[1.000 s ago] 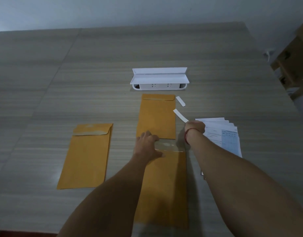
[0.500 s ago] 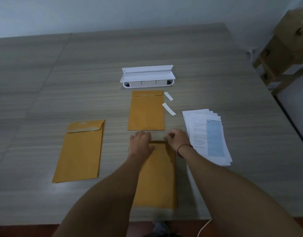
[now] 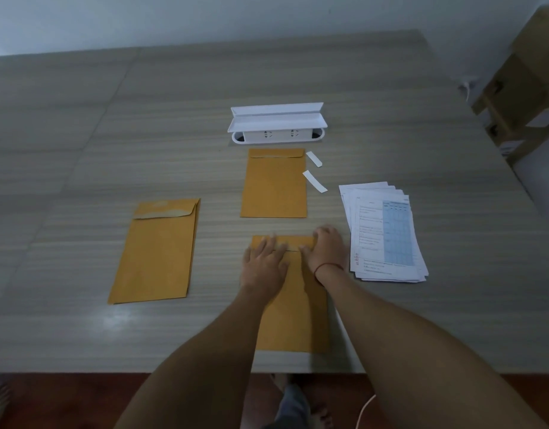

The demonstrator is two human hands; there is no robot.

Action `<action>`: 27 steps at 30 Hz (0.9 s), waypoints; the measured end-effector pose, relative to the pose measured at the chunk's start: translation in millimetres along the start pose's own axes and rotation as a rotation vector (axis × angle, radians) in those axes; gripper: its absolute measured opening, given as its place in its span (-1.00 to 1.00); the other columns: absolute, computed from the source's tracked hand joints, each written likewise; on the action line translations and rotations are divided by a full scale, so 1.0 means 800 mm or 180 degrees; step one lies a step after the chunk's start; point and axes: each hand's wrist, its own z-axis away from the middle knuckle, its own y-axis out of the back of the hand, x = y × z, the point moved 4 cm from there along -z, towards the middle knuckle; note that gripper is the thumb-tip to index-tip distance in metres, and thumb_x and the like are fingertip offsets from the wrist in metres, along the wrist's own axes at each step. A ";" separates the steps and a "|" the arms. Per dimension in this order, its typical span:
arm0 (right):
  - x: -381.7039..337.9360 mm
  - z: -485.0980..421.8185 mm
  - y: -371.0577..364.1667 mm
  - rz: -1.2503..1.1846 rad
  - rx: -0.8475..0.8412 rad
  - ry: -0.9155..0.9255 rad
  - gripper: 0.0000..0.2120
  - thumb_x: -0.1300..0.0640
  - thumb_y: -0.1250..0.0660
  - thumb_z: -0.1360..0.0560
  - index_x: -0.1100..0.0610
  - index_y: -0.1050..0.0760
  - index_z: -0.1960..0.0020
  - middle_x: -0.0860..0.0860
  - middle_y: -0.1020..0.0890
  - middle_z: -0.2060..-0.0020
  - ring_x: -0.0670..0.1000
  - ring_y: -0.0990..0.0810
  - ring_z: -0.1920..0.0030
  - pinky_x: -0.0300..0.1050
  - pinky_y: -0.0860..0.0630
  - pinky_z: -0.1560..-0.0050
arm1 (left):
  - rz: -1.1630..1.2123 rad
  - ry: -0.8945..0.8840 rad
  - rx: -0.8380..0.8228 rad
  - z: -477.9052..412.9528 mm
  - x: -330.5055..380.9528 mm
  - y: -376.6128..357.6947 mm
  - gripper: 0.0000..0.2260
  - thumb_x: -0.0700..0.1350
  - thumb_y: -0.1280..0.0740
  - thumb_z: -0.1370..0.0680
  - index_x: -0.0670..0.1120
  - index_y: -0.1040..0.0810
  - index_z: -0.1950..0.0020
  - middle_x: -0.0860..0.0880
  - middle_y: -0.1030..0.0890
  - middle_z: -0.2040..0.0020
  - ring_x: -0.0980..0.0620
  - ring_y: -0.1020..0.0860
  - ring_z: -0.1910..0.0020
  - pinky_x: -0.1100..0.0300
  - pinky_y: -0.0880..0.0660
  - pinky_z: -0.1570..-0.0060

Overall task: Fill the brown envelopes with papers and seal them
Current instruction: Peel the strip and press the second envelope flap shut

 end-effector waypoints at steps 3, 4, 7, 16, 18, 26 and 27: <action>-0.014 0.009 -0.003 0.0219 0.0125 0.0483 -0.80 0.15 -0.24 -0.57 0.06 -0.48 -0.19 -0.01 -0.47 -0.27 0.07 -0.43 -0.30 0.02 -0.33 -0.28 | 0.0043 0.0057 -0.0188 0.000 -0.005 -0.002 -0.57 0.10 0.04 -0.66 0.13 -0.08 -0.54 0.05 0.04 -0.60 0.02 0.07 -0.58 -0.12 0.06 -0.52; -0.022 0.015 -0.010 0.0275 -0.0040 0.0745 -0.75 0.19 -0.17 -0.59 0.05 -0.47 -0.23 -0.01 -0.44 -0.34 0.06 -0.38 -0.37 0.03 -0.28 -0.34 | 0.0049 0.0065 -0.0239 -0.001 -0.006 -0.003 -0.57 0.10 0.05 -0.66 0.13 -0.07 -0.55 0.05 0.05 -0.60 0.03 0.08 -0.58 -0.12 0.07 -0.52; -0.031 0.038 -0.029 0.0515 -0.0707 0.1027 -0.57 0.21 -0.08 -0.62 0.02 -0.28 -0.48 -0.03 -0.19 -0.54 0.03 -0.07 -0.56 0.05 -0.08 -0.50 | -0.0006 0.0135 -0.0400 -0.002 -0.007 -0.005 -0.56 0.11 0.06 -0.66 0.13 -0.02 -0.56 0.07 0.11 -0.60 0.04 0.13 -0.58 -0.12 0.12 -0.52; -0.020 0.045 -0.027 0.1100 -0.0695 0.0520 -0.48 0.14 -0.06 -0.60 0.04 -0.12 -0.55 -0.06 -0.03 -0.58 0.06 0.08 -0.58 0.23 0.26 -0.52 | -0.0333 0.0499 -0.0420 0.012 -0.039 -0.001 -0.53 0.11 0.12 -0.66 0.14 0.13 -0.56 0.04 0.14 -0.59 -0.04 0.17 -0.57 -0.21 0.21 -0.48; -0.012 0.050 -0.026 0.1171 -0.0743 0.0402 -0.46 0.13 -0.05 -0.61 0.03 -0.05 -0.57 -0.05 0.04 -0.58 0.08 0.13 -0.58 0.24 0.24 -0.52 | -0.0324 0.0639 -0.0443 0.016 -0.044 0.001 -0.52 0.13 0.12 -0.65 0.13 0.14 -0.56 0.03 0.14 -0.59 -0.06 0.18 -0.57 -0.22 0.21 -0.48; 0.003 0.070 -0.023 0.0767 -0.0651 -0.0061 -0.41 0.16 -0.04 -0.61 0.21 0.09 -0.58 0.08 0.07 -0.58 0.08 0.06 -0.58 0.07 0.00 -0.54 | 0.0150 0.1013 -0.0527 0.033 -0.053 0.009 -0.43 0.18 -0.03 -0.62 -0.01 0.00 -0.57 -0.06 0.03 -0.59 -0.12 -0.01 -0.56 -0.19 -0.10 -0.45; 0.002 0.072 -0.020 0.0636 -0.0494 -0.0090 -0.43 0.16 -0.07 -0.61 0.22 0.03 -0.57 0.12 -0.06 -0.55 0.11 -0.07 -0.55 0.04 -0.13 -0.50 | 0.0247 0.1085 -0.0381 0.036 -0.050 0.014 -0.45 0.17 -0.08 -0.61 -0.06 -0.13 -0.53 -0.11 -0.11 -0.56 -0.14 -0.14 -0.52 -0.16 -0.22 -0.40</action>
